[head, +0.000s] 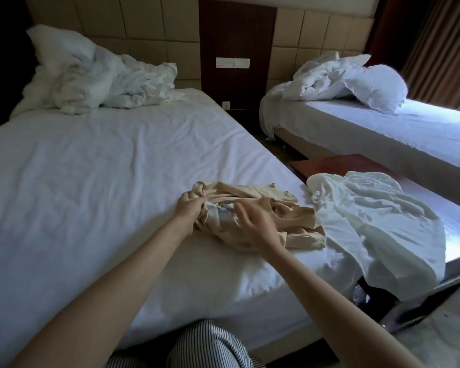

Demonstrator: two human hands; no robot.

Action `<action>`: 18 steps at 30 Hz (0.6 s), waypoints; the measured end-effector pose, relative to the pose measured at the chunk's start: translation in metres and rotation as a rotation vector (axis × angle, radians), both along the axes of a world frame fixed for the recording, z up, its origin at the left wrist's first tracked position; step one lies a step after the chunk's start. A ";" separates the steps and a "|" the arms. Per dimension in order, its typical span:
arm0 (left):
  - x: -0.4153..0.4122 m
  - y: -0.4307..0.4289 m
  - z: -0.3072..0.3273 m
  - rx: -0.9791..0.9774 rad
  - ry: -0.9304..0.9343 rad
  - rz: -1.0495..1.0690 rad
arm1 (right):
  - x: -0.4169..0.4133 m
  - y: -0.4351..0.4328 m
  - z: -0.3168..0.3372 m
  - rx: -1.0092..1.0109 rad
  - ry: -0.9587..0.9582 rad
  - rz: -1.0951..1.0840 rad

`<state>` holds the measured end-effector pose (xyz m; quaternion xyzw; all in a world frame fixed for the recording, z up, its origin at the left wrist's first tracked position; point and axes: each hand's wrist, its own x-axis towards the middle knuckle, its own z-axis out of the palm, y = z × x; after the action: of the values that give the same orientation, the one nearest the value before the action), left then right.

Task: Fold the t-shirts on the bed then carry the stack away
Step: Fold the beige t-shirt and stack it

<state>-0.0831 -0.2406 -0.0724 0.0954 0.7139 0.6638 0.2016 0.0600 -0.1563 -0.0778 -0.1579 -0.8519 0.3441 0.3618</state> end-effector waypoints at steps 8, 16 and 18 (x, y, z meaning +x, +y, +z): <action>0.019 -0.004 0.007 -0.922 0.929 -0.110 | 0.044 0.064 -0.028 -0.061 -0.654 -0.488; 0.080 0.050 0.046 -0.516 1.088 -0.938 | 0.061 0.065 0.013 0.015 -0.041 -0.270; 0.089 0.055 0.065 -0.489 0.933 -0.997 | 0.068 0.062 0.040 -0.114 0.045 -0.232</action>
<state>0.0064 -0.1853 -0.0074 0.6348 0.7254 0.2046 0.1703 0.1280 -0.0938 -0.0382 -0.2678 -0.7988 0.3511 0.4086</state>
